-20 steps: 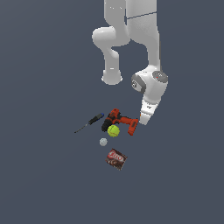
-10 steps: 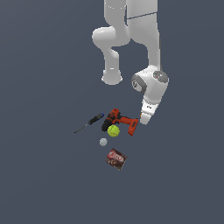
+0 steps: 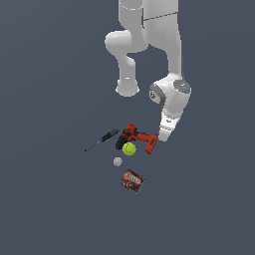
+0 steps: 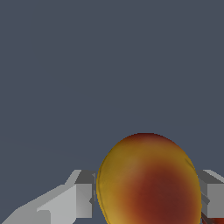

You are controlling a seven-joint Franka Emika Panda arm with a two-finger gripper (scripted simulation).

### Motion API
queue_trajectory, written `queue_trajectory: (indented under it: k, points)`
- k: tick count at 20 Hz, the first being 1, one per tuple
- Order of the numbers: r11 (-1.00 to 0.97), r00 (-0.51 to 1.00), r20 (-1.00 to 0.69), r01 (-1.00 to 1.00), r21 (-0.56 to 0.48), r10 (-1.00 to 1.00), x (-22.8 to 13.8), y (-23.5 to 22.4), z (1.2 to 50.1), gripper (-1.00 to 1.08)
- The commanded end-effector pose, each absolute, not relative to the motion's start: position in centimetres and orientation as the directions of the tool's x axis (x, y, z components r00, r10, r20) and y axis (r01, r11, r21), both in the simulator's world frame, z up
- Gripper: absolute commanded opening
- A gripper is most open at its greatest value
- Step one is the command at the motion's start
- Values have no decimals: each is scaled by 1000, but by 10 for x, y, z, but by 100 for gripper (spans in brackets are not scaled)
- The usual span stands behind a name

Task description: Pick up a designated object from a clutter of objects.

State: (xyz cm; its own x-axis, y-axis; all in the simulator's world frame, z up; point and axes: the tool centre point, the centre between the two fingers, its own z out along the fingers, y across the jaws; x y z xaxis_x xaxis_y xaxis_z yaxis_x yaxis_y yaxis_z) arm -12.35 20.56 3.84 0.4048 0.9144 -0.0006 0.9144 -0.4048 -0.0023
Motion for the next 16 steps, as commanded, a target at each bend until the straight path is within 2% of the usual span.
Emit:
queue_trajectory:
  k: [1, 16]
  points:
    - [-406, 406, 0, 914, -1, 914, -123, 200, 43, -100]
    - [-406, 406, 0, 914, -1, 914, -121, 120, 103, -100]
